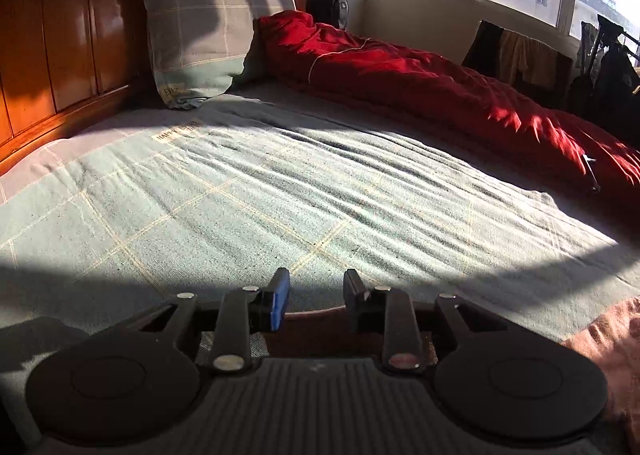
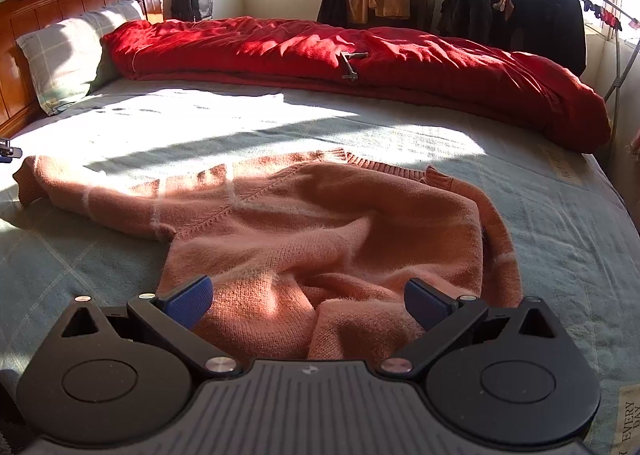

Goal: Fold clothes
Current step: 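Smooth the sweater body flat with the left gripper while the right gripper pushes the other side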

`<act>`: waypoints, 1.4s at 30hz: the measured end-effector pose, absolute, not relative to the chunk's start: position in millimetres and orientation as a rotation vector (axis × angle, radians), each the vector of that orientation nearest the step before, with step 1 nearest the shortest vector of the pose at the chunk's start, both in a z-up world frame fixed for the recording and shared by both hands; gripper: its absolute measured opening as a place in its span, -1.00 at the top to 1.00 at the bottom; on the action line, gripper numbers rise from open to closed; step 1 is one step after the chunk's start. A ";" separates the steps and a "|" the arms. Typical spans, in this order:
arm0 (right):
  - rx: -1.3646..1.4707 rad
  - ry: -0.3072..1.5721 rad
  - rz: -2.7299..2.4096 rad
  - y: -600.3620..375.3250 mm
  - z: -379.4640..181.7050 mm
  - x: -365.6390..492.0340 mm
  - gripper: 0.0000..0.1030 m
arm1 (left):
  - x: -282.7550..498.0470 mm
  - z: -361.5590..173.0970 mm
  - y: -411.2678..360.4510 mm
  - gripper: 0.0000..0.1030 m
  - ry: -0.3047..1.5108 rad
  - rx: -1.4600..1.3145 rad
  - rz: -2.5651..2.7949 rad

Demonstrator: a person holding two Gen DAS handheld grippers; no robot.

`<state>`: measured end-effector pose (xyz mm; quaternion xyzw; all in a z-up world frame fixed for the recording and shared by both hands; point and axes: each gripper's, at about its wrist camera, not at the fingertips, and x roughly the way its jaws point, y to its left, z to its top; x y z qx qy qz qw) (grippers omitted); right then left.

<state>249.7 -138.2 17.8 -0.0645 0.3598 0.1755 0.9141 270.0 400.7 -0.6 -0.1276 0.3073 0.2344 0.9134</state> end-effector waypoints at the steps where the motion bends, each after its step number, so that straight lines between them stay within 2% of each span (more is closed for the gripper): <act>1: -0.135 0.742 0.366 -137.5 17.8 249.6 -1.00 | 268.3 2.2 396.0 0.31 0.623 -0.263 0.466; 5: -0.144 0.745 0.363 -135.0 18.2 250.6 -1.00 | 262.9 16.0 361.8 0.29 0.591 -0.268 0.294; 7: -0.147 0.746 0.361 -134.3 18.6 251.3 -1.00 | 268.2 20.3 336.9 0.18 0.611 -0.256 0.138; 10: -0.150 0.744 0.362 -133.2 18.8 250.6 -1.00 | 284.0 15.1 292.5 0.14 0.693 -0.228 -0.088; 15: -0.149 0.744 0.356 -134.9 18.0 245.3 -1.00 | 316.5 -22.9 232.5 0.12 0.852 -0.151 -0.260; 24: -0.103 0.755 0.275 -159.2 13.1 232.5 -1.00 | 382.8 -82.1 244.9 0.12 0.935 -0.181 -0.158; 33: -0.063 0.765 0.193 -185.4 7.3 221.3 -1.00 | 374.7 -65.3 230.8 0.09 0.916 -0.145 -0.126; 42: -0.030 0.759 0.164 -218.9 4.6 226.2 -1.00 | 343.9 -35.3 176.3 -0.04 0.849 -0.081 -0.233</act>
